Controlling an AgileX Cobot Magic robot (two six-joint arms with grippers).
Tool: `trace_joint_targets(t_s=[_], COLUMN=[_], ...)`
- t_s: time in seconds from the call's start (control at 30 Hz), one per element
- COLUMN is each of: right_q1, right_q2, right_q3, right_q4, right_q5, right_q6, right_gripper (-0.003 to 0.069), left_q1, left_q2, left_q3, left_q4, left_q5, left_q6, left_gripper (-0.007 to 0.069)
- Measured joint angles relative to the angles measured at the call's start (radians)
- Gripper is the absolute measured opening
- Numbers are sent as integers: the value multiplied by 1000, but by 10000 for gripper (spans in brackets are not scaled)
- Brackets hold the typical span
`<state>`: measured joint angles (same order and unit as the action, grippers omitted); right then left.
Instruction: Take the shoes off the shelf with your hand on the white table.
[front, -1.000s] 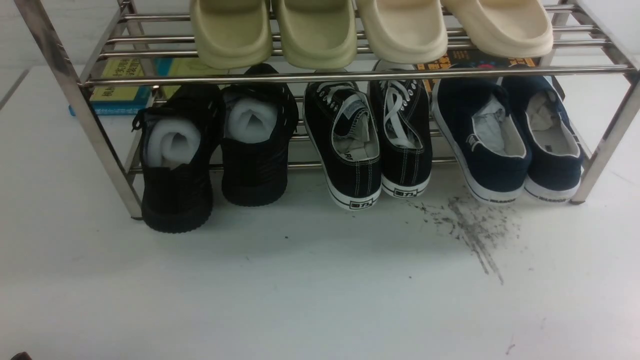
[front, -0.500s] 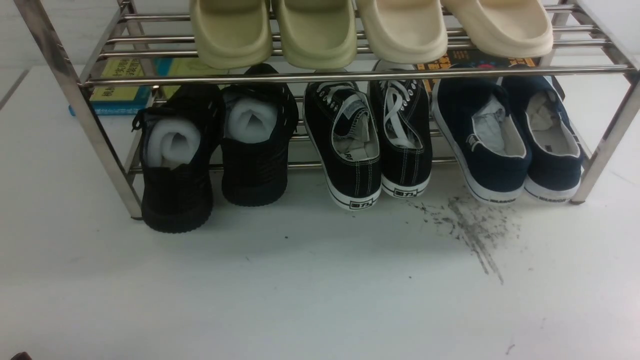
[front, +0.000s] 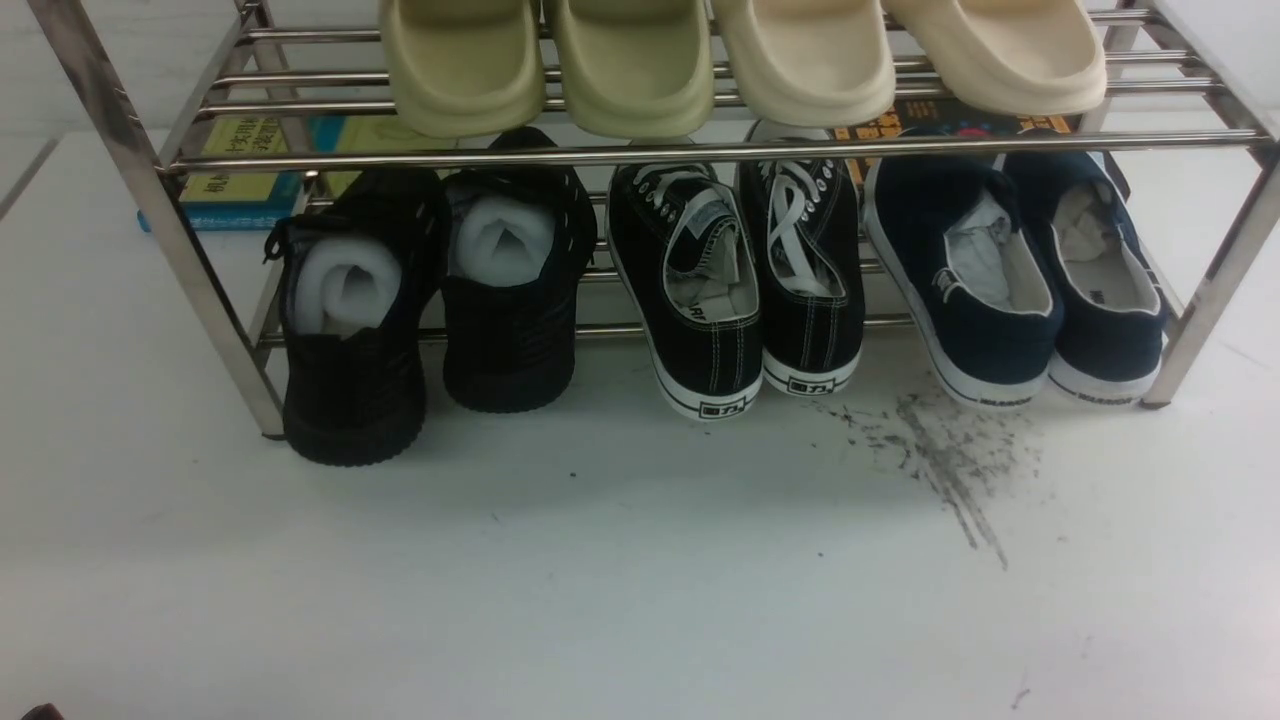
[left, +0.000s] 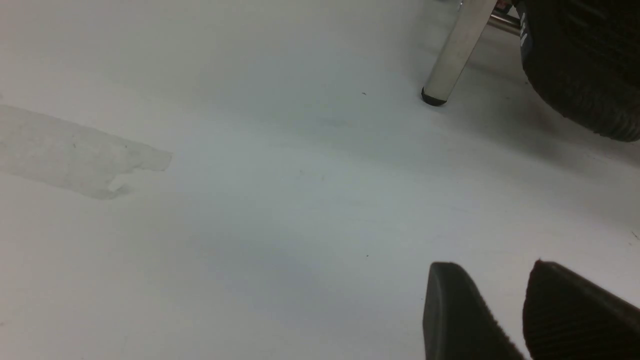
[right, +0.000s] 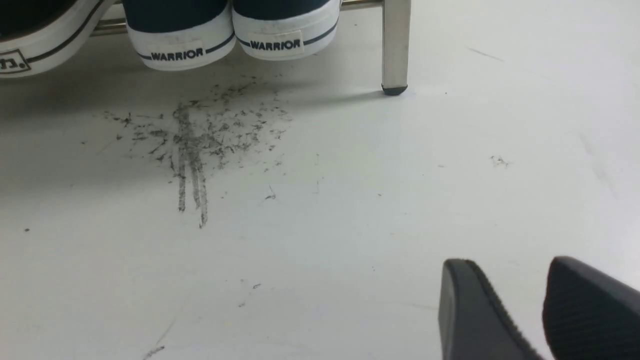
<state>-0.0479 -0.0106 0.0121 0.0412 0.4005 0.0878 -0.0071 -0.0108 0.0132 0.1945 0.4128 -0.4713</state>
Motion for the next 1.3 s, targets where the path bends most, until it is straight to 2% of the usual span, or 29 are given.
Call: trace_joint_targets(t_s=[0.03,0.07,0.17,0.3,0.47,0.63,0.77,0.8,0.93,1.0,1.03,1.07,1.2,1.3], right_q1=[0,0,0,0,0,0,0,0,0,0,0,0,0,0], right_q2=[0,0,0,0,0,0,0,1,82,169,189,265,495,709], right_q3=[1,1,6,11,11,-8,-127,-211,-416,-500,-507,-551,-611,-636], right_q4=[68,68,335,623,750,763,760,748,687,641,632,601,543,560], right_q5=[-12,-13,-29,-37,-45,-26,-3,-6,18,94,104,180,388,516], right_q6=[19,24,138,232,245,245,149,37,-230,-310,-315,-336,-357,-365], right_gripper=[240,240,240,240,240,228,180,133,16,-8,-8,-8,-3,0], left_q1=[0,0,0,0,0,0,0,0,0,0,0,0,0,0], left_q2=[0,0,0,0,0,0,0,0,0,0,0,0,0,0], left_q3=[0,0,0,0,0,0,0,0,0,0,0,0,0,0], left_q4=[0,0,0,0,0,0,0,0,0,0,0,0,0,0], left_q5=[0,0,0,0,0,0,0,0,0,0,0,0,0,0], left_q6=[0,0,0,0,0,0,0,0,0,0,0,0,0,0], left_gripper=[239,239,239,239,239,239,239,239,239,239,239,239,239,239])
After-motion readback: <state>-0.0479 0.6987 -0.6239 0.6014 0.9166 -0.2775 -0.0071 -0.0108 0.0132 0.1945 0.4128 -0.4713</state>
